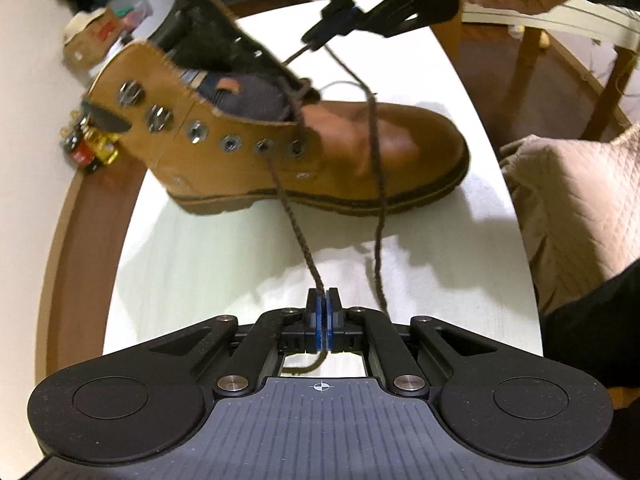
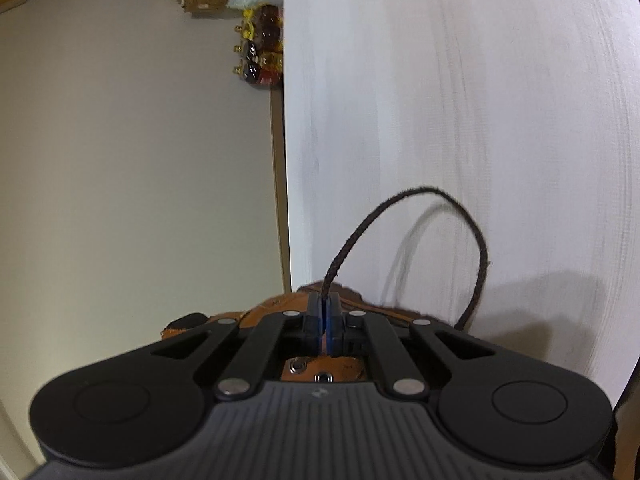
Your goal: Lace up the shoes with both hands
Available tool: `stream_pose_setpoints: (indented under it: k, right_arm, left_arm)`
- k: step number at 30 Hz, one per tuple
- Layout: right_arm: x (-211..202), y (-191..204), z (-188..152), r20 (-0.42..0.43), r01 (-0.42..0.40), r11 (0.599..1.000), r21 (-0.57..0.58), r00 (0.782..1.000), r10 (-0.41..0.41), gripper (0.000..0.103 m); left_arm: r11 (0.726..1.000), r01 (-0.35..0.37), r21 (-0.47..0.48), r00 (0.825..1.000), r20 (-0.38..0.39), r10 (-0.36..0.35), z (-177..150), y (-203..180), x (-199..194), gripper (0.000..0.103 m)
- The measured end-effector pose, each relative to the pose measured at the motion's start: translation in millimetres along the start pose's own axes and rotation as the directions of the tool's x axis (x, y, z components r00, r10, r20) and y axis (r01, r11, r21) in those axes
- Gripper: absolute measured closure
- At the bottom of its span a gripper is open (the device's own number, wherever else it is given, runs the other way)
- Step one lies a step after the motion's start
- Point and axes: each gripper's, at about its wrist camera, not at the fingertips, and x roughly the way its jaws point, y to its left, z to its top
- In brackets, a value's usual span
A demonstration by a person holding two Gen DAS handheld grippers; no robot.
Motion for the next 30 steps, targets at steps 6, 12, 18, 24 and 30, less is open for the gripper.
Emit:
stream_pose_setpoints:
  k: [6, 12, 18, 24, 30]
  right_arm:
    - [-10.6, -13.3, -8.6, 0.029, 0.035, 0.999, -0.018, 0.999, -0.035, 0.101]
    - [-20.8, -11.4, -10.4, 0.082, 0.029, 0.999, -0.023, 0.996, -0.027, 0.101]
    - [-24.3, -9.1, -20.4, 0.081, 0.038, 0.999, -0.035, 0.996, -0.035, 0.101]
    - [-23.1, -19.0, -27.0, 0.081, 0.014, 1.000, 0.025, 0.997, -0.016, 0.101]
    - [-20.0, -26.8, -31.7, 0.042, -0.007, 0.998, 0.062, 0.999, 0.004, 0.100]
  left_arm:
    - [1.000, -0.003, 0.016, 1.000, 0.006, 0.003, 3.7, -3.6, -1.3, 0.101]
    - [0.999, -0.015, -0.031, 1.000, 0.003, 0.015, 3.8, -1.4, 6.6, 0.101]
    - [0.999, -0.015, -0.033, 1.000, 0.006, 0.015, 3.7, -3.1, 7.1, 0.101]
    - [0.996, -0.039, -0.084, 0.999, -0.004, 0.039, 4.1, -0.5, 6.1, 0.100]
    - [0.994, -0.042, -0.098, 0.998, -0.060, 0.037, -7.5, -3.9, 3.7, 0.096]
